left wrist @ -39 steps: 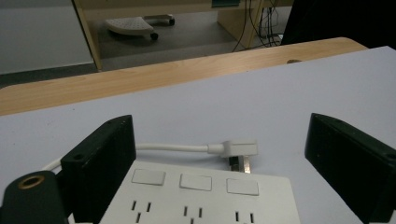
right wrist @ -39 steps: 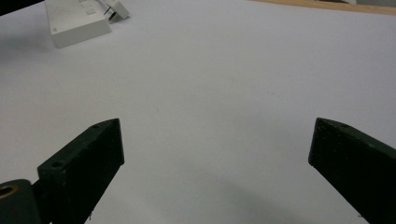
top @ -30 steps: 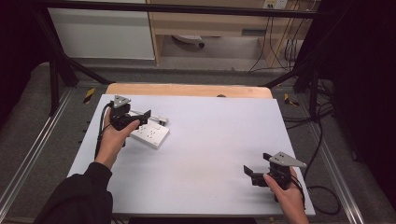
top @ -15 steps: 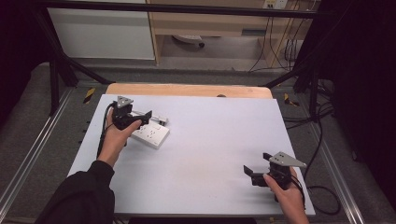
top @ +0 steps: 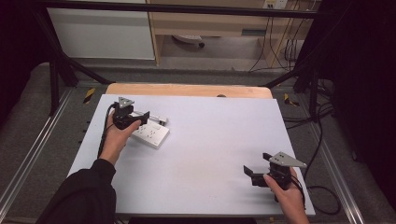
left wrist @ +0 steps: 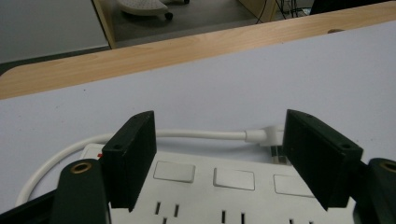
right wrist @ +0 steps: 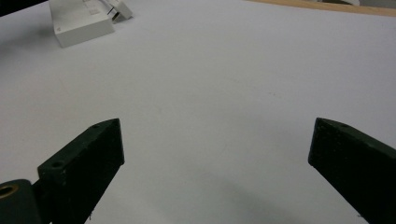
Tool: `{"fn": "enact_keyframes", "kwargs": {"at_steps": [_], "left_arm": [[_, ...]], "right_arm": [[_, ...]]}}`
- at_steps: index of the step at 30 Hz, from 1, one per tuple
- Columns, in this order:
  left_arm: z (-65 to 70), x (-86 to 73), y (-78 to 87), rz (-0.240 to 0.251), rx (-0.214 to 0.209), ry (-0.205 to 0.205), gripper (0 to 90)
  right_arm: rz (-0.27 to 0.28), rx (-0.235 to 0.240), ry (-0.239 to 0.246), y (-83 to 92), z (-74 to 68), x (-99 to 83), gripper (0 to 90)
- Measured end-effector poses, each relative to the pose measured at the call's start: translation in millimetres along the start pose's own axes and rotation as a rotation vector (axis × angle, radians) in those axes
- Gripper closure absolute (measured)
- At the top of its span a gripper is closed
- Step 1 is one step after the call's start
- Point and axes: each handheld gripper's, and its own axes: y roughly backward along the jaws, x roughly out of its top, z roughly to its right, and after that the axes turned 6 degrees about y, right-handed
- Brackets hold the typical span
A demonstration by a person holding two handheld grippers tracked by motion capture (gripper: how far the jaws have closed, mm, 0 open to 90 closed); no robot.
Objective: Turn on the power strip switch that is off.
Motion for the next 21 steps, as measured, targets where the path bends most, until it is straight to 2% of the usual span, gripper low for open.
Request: {"fn": "enact_keyframes", "kwargs": {"at_steps": [4,9,21], "left_arm": [[-1.1,-2.7,-3.9,-0.037,-0.007,0.001,31.2],[-1.6,-4.4,-7.0,-0.051,-0.003,-0.001,33.9],[-2.0,-8.4,-13.8,-0.090,0.003,-0.015,47.3]], "right_arm": [[-0.007,0.005,0.007,-1.0,-1.0,-0.1,4.0],[-0.013,0.008,0.021,-1.9,-2.9,0.4,4.0],[-0.006,0.004,0.008,-0.1,-0.9,-0.1,3.9]]}}
